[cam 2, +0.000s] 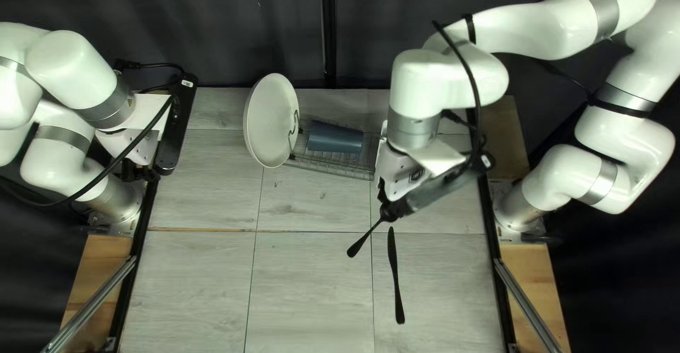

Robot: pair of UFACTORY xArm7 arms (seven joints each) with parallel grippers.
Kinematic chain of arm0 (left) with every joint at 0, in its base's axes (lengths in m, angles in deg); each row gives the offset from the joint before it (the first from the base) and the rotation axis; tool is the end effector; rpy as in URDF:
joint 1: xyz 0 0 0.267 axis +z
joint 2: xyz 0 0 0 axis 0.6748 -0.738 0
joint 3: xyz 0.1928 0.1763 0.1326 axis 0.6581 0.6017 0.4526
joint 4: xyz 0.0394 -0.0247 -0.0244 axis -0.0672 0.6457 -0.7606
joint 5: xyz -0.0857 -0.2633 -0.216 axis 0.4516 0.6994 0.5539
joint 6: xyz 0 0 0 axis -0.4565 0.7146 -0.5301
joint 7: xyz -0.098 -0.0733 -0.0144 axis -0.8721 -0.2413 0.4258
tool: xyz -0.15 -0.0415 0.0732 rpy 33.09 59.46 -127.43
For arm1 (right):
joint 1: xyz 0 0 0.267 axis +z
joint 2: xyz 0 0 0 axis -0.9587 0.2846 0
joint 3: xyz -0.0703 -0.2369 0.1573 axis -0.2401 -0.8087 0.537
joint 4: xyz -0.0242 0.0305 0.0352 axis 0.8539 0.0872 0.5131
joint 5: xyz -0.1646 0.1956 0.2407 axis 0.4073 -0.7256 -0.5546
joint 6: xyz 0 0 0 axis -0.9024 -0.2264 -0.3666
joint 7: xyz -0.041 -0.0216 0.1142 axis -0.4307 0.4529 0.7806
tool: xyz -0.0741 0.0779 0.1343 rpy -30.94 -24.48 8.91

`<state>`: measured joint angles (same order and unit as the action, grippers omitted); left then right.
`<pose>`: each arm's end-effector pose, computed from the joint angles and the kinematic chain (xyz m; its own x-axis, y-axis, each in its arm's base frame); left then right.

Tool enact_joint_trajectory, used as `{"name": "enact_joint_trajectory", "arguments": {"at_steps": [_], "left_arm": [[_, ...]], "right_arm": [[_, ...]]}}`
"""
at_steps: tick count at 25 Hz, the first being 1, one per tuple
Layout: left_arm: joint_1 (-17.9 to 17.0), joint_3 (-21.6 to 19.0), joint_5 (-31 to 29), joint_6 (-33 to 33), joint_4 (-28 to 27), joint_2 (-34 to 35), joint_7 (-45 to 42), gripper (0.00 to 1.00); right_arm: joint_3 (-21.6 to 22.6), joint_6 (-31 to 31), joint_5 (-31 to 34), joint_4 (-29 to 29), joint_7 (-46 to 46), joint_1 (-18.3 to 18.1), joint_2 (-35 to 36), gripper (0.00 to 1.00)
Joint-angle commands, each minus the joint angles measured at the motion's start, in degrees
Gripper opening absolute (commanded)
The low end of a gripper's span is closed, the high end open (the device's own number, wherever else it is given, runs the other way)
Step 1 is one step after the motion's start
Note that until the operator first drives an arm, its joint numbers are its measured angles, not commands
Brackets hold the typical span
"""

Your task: Pick up and place plate onto table. Place down one fork to the left of the plate. Place spoon and knife to the right of the plate. Place cup above the knife and spoon

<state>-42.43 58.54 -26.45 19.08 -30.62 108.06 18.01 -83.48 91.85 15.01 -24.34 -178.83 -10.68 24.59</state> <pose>0.2484 0.0000 0.3195 1.0000 0.0003 -0.0010 0.0003 -1.0000 -0.0001 0.3716 0.1184 0.3007 -0.4294 0.8402 0.3312 0.9031 0.4018 0.1518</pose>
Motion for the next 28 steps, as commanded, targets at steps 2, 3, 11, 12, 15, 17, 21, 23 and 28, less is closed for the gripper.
{"name": "enact_joint_trajectory", "arguments": {"at_steps": [2,3,11,12,15,17,21,23,28], "left_arm": [[0.0,0.0,0.0,0.0,0.0,0.0,0.0,1.0],[0.0,0.0,0.0,0.0,0.0,0.0,0.0,1.0],[0.0,0.0,0.0,0.0,0.0,0.0,0.0,1.0],[0.0,0.0,0.0,0.0,0.0,0.0,0.0,1.0],[0.0,0.0,0.0,0.0,0.0,0.0,0.0,1.0],[0.0,0.0,0.0,0.0,0.0,0.0,0.0,1.0],[0.0,0.0,0.0,0.0,0.0,0.0,0.0,1.0],[0.0,0.0,0.0,0.0,0.0,0.0,0.0,1.0],[0.14,0.11,0.89,-1.09,0.48,-0.39,-0.8,1.0]], "right_arm": [[4.49,-0.1,-0.45,3.15,10.39,-0.46,5.13,0.0],[4.49,-0.1,-0.45,3.15,10.39,-0.46,5.13,0.0],[4.7,-4.28,2.37,1.04,10.83,-2.59,3.5,0.0],[4.38,-4.45,2.31,1.57,11.06,-2.85,3.66,0.0],[3.92,-4.11,2.14,4.9,13.74,-3.95,5.07,0.0],[3.88,-3.57,2.48,6.06,14.88,-4.69,5.31,0.0],[4.27,-6.0,4.77,4.96,16.18,-7.75,2.64,0.0],[4.27,-6.0,4.77,4.96,16.18,-7.75,2.64,0.0],[4.27,-6.0,4.77,4.96,16.18,-7.75,2.64,0.0]]}}
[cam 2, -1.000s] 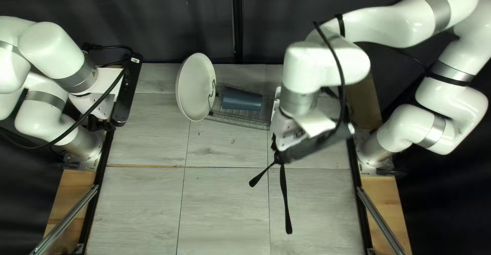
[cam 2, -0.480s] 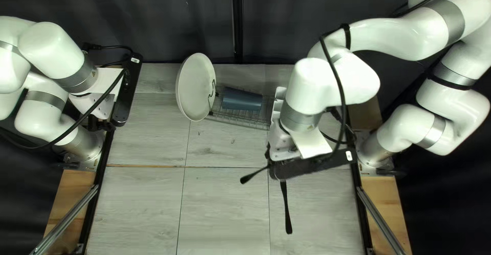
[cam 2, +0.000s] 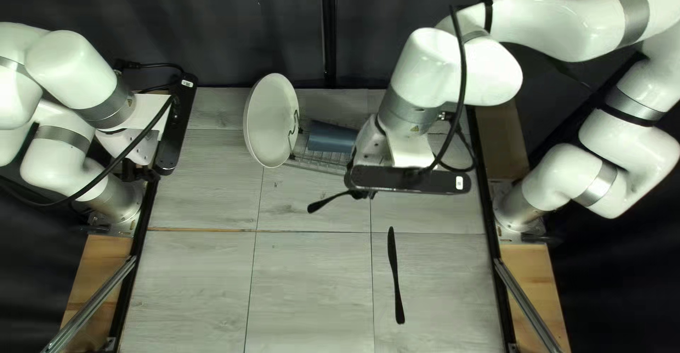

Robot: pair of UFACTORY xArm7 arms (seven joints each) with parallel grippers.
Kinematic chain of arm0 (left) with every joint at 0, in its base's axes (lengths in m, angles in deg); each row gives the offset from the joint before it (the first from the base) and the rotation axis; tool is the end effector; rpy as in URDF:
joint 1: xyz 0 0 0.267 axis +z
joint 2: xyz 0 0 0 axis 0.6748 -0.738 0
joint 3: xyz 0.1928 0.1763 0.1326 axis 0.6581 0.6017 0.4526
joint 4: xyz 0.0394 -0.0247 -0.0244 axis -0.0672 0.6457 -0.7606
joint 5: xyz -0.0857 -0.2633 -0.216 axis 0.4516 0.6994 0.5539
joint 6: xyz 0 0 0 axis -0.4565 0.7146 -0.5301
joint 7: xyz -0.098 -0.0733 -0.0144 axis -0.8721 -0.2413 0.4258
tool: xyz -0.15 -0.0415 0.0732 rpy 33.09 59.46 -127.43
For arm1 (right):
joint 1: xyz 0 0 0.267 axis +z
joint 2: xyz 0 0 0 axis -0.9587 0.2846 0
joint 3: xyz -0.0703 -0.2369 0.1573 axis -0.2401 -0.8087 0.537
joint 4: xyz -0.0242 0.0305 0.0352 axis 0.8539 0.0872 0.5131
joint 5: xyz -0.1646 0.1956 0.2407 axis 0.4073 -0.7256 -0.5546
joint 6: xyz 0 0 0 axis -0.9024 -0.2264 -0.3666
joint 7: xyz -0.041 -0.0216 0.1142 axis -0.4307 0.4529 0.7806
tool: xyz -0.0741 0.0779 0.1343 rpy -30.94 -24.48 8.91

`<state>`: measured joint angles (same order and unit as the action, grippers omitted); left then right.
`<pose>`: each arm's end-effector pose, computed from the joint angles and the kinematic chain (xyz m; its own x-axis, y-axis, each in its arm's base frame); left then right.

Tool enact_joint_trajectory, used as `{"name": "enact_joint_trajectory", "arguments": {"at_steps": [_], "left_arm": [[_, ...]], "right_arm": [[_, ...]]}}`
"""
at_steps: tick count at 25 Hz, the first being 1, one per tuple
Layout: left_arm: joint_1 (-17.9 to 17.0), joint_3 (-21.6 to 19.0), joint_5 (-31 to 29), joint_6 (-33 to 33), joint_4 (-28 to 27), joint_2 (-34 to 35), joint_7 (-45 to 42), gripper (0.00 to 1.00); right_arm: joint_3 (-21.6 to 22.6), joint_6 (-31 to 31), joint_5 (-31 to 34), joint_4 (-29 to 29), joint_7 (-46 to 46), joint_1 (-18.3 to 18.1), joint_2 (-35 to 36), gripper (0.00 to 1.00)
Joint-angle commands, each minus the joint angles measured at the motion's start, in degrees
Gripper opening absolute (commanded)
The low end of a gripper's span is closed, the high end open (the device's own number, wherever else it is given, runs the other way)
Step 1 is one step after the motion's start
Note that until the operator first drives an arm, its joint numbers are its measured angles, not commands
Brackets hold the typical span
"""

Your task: Pick up and place plate onto table. Place down one fork to the left of the plate. Place spoon and knife to the right of the plate. Place cup above the knife and spoon

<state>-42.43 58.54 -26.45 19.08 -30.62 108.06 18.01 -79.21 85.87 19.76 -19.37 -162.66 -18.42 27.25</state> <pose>0.2484 0.0000 0.3195 1.0000 0.0003 -0.0010 0.0003 -1.0000 -0.0001 0.4327 0.0738 0.3462 -0.1145 0.9582 0.2621 0.9661 0.0460 0.2540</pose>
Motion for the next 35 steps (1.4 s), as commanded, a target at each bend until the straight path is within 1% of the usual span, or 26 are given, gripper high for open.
{"name": "enact_joint_trajectory", "arguments": {"at_steps": [1,2,4,5,6,7,9,10,13,14,15,16,18,19,20,27,29,32,34,35], "left_arm": [[0.1,-0.66,0.76,-2.18,0.52,-1.0,-1.52,1.0],[0.0,-2.7,0.59,-5.92,0.13,-3.56,-3.72,1.0],[-0.01,-4.61,0.11,-9.89,0.03,-5.4,-5.79,1.0],[0.01,-6.0,-0.51,-13.35,-0.32,-7.17,-7.23,1.0],[0.05,-6.65,-0.85,-15.17,-0.73,-8.33,-7.84,1.0],[0.07,-7.45,-1.44,-18.38,-0.81,-9.57,-8.56,1.0],[0.22,-8.19,-2.26,-23.25,-0.78,-11.8,-9.21,1.0],[0.46,-8.88,-3.21,-27.83,-0.74,-14.1,-10.0,1.0],[1.22,-10.43,-5.94,-35.57,0.77,-16.08,-11.85,1.0],[1.43,-10.77,-6.59,-37.03,1.28,-16.18,-12.18,1.0],[1.86,-11.42,-7.89,-40.31,1.76,-17.27,-13.03,1.0],[2.19,-11.89,-8.56,-42.03,1.46,-18.43,-13.95,1.0],[3.3,-13.66,-11.15,-46.92,1.67,-20.77,-17.28,1.0],[3.56,-14.04,-11.83,-48.24,2.0,-21.17,-17.99,1.0],[3.36,-13.66,-12.03,-50.07,1.46,-23.14,-16.77,1.0],[3.12,-13.36,-11.7,-49.79,1.11,-23.55,-15.9,1.0],[3.79,-14.22,-12.33,-49.22,0.22,-24.62,-18.24,1.0],[6.52,-18.75,-19.04,-51.62,-1.09,-27.53,-28.79,1.0],[7.59,-20.35,-22.7,-53.44,-1.4,-29.1,-33.67,1.0],[8.51,-21.6,-25.78,-54.63,-2.04,-30.36,-37.86,1.0]], "right_arm": [[0.0,-0.01,0.01,-0.01,0.01,-0.01,-0.01,0.0],[0.0,-0.01,0.01,-0.01,0.01,-0.01,-0.01,0.0],[0.0,-0.01,0.01,-0.01,0.01,-0.01,-0.01,0.0],[0.0,-0.01,0.01,-0.01,0.01,-0.01,-0.01,0.0],[0.0,-0.01,0.01,-0.01,0.01,-0.01,-0.01,0.0],[0.0,-0.01,0.01,-0.01,0.01,-0.01,-0.01,0.0],[0.0,-0.01,0.01,-0.01,0.01,-0.01,-0.01,0.0],[0.0,-0.01,0.01,-0.01,0.01,-0.01,-0.01,0.0],[0.0,-0.01,0.01,-0.01,0.01,-0.01,-0.01,0.0],[0.0,-0.01,0.01,-0.01,0.01,-0.01,-0.01,0.0],[0.0,-0.01,0.01,-0.01,0.01,-0.01,-0.01,0.0],[0.0,-0.01,0.01,-0.01,0.01,-0.01,-0.01,0.0],[0.0,-0.01,0.01,-0.01,0.01,-0.01,-0.01,0.0],[0.0,-0.01,0.01,-0.01,0.01,-0.01,-0.01,0.0],[0.0,-0.01,0.01,-0.01,0.01,-0.01,-0.01,0.0],[0.0,-0.01,0.01,-0.01,0.01,-0.01,-0.01,0.0],[0.0,-0.01,0.01,-0.01,0.01,-0.01,-0.01,0.0],[0.0,-0.01,0.01,-0.01,0.01,-0.01,-0.01,0.0],[0.0,-0.01,0.01,-0.01,0.01,-0.01,-0.01,0.0],[0.0,-0.01,0.01,-0.01,0.01,-0.01,-0.01,0.0]]}}
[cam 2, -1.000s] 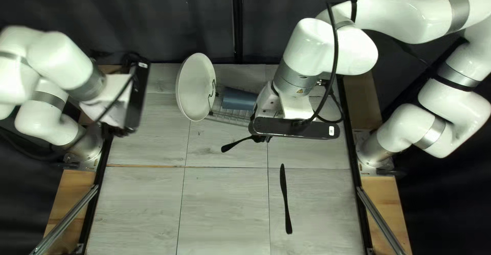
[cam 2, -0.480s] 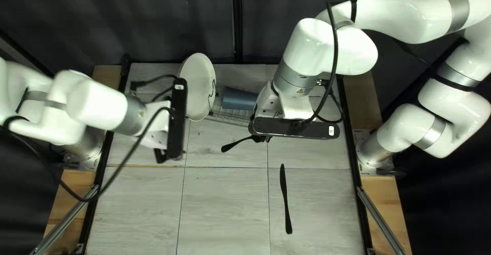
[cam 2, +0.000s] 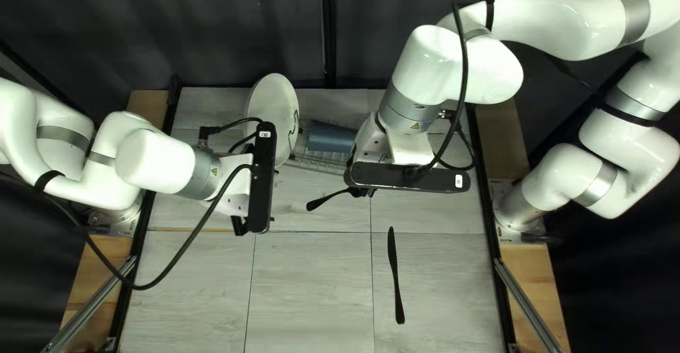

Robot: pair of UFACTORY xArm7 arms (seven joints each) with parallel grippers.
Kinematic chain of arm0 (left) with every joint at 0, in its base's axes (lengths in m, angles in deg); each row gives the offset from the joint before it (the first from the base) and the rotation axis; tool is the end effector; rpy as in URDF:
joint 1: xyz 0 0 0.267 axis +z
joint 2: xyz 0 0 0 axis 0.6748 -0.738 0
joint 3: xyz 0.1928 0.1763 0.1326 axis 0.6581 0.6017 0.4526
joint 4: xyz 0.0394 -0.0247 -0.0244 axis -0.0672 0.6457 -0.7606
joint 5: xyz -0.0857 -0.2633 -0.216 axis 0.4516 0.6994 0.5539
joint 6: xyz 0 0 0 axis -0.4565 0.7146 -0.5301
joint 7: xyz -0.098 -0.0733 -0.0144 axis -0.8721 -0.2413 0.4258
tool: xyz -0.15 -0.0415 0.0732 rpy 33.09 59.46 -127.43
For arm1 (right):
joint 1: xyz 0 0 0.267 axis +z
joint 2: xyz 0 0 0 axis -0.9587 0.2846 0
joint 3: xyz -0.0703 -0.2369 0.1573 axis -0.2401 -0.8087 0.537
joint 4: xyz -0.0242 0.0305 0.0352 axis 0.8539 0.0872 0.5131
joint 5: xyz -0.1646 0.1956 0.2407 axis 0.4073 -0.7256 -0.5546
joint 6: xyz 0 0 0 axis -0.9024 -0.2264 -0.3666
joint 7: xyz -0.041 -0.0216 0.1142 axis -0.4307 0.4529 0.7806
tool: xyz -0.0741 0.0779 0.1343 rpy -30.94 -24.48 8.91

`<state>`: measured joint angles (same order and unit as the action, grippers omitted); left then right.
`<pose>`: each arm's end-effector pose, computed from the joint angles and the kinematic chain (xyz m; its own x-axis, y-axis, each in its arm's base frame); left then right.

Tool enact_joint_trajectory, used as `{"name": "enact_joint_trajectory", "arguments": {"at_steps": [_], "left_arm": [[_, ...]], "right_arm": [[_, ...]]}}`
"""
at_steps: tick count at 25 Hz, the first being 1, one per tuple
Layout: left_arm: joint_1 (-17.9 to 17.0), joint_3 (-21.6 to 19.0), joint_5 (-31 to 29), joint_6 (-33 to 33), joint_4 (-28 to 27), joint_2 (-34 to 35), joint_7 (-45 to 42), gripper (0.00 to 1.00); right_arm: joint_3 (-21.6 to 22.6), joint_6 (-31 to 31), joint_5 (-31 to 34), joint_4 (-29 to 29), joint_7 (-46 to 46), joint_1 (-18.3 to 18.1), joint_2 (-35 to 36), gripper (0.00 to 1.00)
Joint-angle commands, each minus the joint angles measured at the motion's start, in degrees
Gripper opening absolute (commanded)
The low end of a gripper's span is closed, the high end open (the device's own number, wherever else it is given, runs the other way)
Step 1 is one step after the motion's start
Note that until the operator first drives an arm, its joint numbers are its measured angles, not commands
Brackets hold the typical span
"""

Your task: Pick up and place plate onto table. Place down one fork to the left of the plate. Place spoon and knife to the right of the plate. Place cup above the knife and spoon

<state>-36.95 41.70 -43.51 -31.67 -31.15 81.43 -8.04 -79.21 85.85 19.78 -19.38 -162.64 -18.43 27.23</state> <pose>0.4803 -0.0561 0.2685 0.8833 0.0124 0.4687 0.0977 -0.9826 -0.1580 0.4327 0.0737 0.3462 -0.1142 0.9582 0.2622 0.9660 0.0455 0.2544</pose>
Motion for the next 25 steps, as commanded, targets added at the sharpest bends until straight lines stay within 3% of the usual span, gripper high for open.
{"name": "enact_joint_trajectory", "arguments": {"at_steps": [1,8,22,25], "left_arm": [[3.51,-5.34,-10.29,-4.49,-1.66,-4.18,-13.83,1.0],[7.01,-8.58,-26.55,-10.02,-3.69,-10.56,-30.87,1.0],[9.85,-7.75,-38.1,-16.8,-2.75,-14.81,-42.5,1.0],[10.39,-7.12,-38.24,-18.35,-1.87,-14.4,-42.59,1.0]], "right_arm": [[0.0,0.0,0.0,0.0,0.0,0.0,0.0,0.0],[0.0,0.0,0.0,0.0,0.0,0.0,0.0,0.0],[0.0,0.0,0.0,0.0,0.0,0.0,0.0,0.0],[0.0,0.0,0.0,0.0,0.0,0.0,0.0,0.0]]}}
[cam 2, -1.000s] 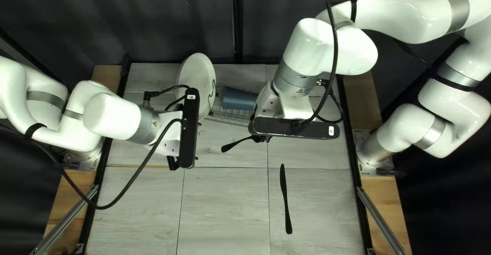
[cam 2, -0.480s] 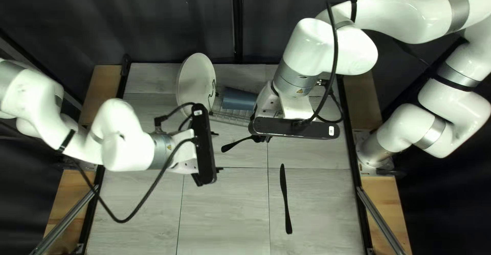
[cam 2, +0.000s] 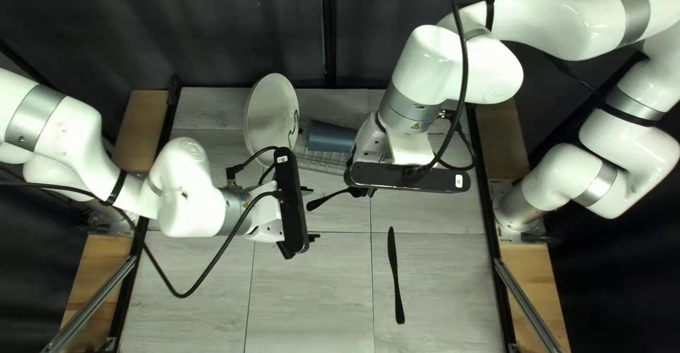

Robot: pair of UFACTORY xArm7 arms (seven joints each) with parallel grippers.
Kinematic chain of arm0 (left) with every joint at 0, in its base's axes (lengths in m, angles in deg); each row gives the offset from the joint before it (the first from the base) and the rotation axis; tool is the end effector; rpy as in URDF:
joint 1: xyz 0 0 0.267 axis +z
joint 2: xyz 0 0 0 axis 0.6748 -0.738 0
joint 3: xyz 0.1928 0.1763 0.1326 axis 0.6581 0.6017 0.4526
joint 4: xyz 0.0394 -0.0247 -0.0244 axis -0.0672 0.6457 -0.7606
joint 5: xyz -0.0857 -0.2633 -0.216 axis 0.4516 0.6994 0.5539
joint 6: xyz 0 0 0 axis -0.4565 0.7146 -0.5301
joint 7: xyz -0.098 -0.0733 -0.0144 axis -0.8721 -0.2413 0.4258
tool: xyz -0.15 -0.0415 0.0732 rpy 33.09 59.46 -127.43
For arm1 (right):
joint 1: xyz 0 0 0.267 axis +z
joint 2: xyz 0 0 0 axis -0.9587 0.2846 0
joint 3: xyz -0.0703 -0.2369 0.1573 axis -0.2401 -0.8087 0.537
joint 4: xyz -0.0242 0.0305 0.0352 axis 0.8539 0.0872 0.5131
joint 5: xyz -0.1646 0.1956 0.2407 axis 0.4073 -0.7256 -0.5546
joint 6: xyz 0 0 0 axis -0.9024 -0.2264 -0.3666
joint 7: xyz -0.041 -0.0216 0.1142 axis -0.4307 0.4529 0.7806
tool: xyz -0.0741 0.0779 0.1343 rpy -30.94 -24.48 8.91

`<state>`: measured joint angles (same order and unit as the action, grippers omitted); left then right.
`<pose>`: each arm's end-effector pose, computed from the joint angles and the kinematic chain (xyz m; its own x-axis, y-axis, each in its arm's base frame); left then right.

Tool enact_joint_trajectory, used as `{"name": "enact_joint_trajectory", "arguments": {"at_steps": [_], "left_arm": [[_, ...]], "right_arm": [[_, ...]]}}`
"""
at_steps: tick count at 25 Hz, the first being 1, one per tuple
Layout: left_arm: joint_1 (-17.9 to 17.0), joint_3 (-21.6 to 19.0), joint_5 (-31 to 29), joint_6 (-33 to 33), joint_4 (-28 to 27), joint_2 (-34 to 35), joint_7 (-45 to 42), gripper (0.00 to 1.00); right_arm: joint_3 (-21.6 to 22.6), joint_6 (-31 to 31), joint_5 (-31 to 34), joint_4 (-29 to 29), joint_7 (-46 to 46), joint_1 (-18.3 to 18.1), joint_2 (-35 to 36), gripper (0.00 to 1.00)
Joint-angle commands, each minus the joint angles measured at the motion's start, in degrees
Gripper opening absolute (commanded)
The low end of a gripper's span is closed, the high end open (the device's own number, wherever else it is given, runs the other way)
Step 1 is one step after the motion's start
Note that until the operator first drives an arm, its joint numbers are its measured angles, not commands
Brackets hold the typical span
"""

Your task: Pick up and place plate onto table. Place down one fork to the left of the plate. Place spoon and knife to the right of the plate. Place cup above the knife and spoon

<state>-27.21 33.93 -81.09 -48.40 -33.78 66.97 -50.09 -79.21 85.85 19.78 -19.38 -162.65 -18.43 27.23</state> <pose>0.5543 -0.0626 0.2247 0.7342 0.1198 0.6683 0.2447 -0.9648 -0.0959 0.4327 0.0737 0.3462 -0.1143 0.9582 0.2621 0.9660 0.0457 0.2545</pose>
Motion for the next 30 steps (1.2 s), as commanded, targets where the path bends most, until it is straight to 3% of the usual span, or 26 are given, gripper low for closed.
{"name": "enact_joint_trajectory", "arguments": {"at_steps": [1,4,5,6,7,18,19,20,26,30], "left_arm": [[0.73,0.74,-0.74,-1.88,0.91,0.14,-0.6,1.0],[1.02,1.11,-1.18,-3.29,2.07,1.36,-1.05,1.0],[1.09,1.12,-1.5,-3.49,2.18,1.49,-1.32,0.32],[1.09,1.12,-1.5,-3.49,2.18,1.49,-1.32,0.32],[1.09,1.12,-1.5,-3.49,2.18,1.49,-1.32,0.0],[1.09,1.12,-1.5,-3.49,2.18,1.49,-1.32,0.0],[1.09,1.12,-1.5,-3.49,2.18,1.49,-1.32,0.0],[1.0,1.24,-0.72,-3.49,2.21,1.44,-0.57,0.0],[-1.4,3.0,8.42,-2.21,6.76,6.17,7.1,0.0],[-6.18,3.8,16.24,4.4,13.1,14.76,9.89,0.0]], "right_arm": [[0.0,0.0,0.0,0.0,0.0,0.0,0.0,0.0],[0.0,0.0,0.0,0.0,0.0,0.0,0.0,0.0],[0.0,0.0,0.0,0.0,0.0,0.0,0.0,0.0],[0.0,0.0,0.0,0.0,0.0,0.0,0.0,0.0],[0.0,0.0,0.0,0.0,0.0,0.0,0.0,0.0],[0.0,0.0,0.0,0.0,0.0,0.0,0.0,0.03],[0.0,0.0,0.0,0.0,0.0,0.0,0.0,0.48],[0.0,0.0,0.0,0.0,0.0,0.0,0.0,1.0],[0.0,0.0,0.0,0.0,0.0,0.0,0.0,1.0],[0.0,0.0,0.0,0.0,0.0,0.0,0.0,1.0]]}}
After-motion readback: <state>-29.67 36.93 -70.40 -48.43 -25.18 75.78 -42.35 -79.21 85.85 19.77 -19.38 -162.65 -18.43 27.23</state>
